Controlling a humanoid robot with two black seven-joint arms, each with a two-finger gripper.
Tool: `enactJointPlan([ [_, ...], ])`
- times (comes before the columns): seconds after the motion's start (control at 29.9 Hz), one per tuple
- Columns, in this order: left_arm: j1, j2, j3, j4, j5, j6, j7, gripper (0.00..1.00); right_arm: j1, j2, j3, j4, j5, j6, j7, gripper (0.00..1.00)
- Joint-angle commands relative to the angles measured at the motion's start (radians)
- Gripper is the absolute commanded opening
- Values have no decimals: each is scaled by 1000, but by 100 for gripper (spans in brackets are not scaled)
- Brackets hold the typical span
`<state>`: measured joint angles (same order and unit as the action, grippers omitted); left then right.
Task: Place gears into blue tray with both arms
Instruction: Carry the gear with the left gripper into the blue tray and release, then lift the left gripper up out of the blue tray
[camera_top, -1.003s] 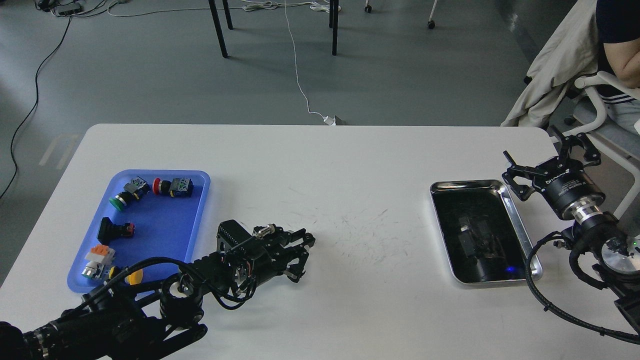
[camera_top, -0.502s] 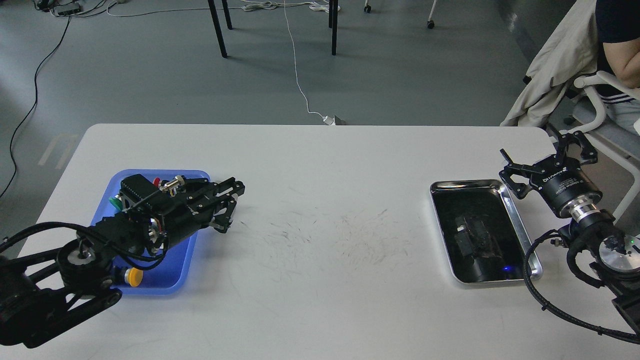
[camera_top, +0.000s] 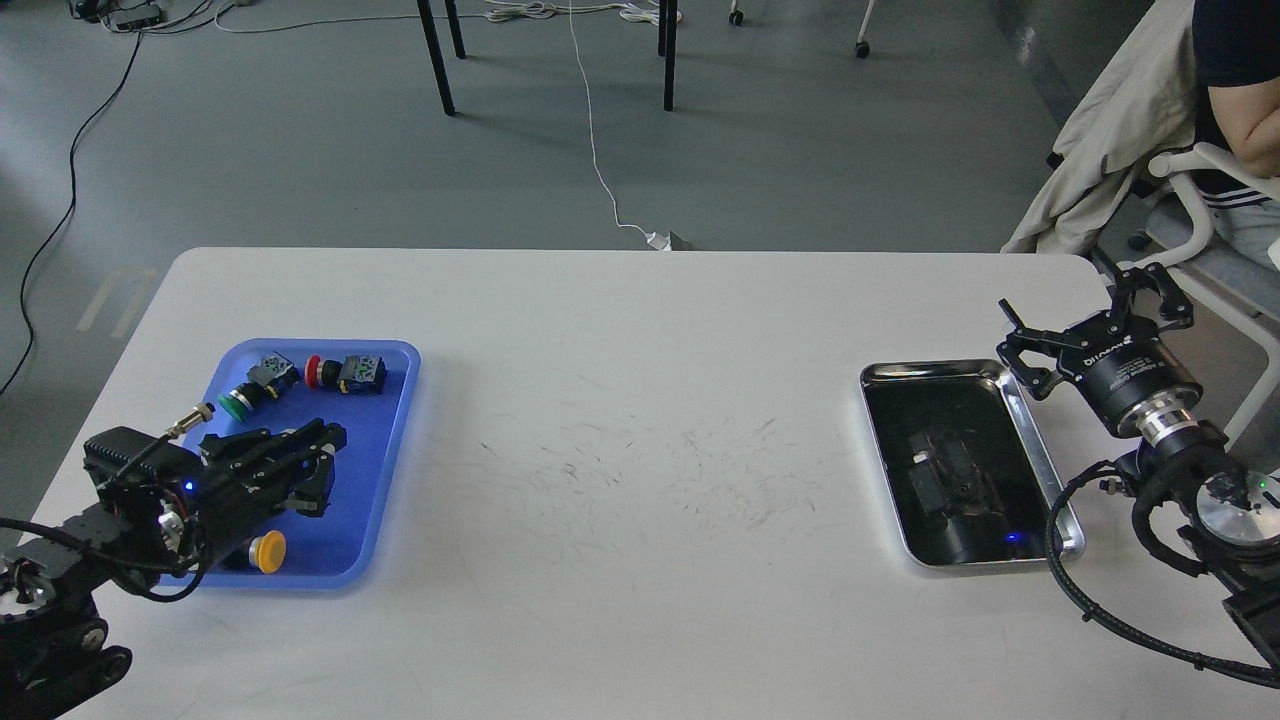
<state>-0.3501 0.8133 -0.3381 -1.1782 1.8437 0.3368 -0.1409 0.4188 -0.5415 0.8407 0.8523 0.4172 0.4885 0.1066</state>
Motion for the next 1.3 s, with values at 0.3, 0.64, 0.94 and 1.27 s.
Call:
enactJointPlan([
  [0.3,-7,-72,-10,111,-4,22,1,38,0,0,0,1,0,0,-1,97],
  [0.64,-87,-54,-18,68,-118,31,1,91,8,-2,-2,16,0,0,-1,97],
  [0.94,-392,-127,-47,46,-660,-2,26,98,15,-50,3,103,-6,0,-2,97],
  [1.27,-523,-328,-183,189,-1299,-50,38,98,99,-261,-3,342,-274,0,-36,97],
])
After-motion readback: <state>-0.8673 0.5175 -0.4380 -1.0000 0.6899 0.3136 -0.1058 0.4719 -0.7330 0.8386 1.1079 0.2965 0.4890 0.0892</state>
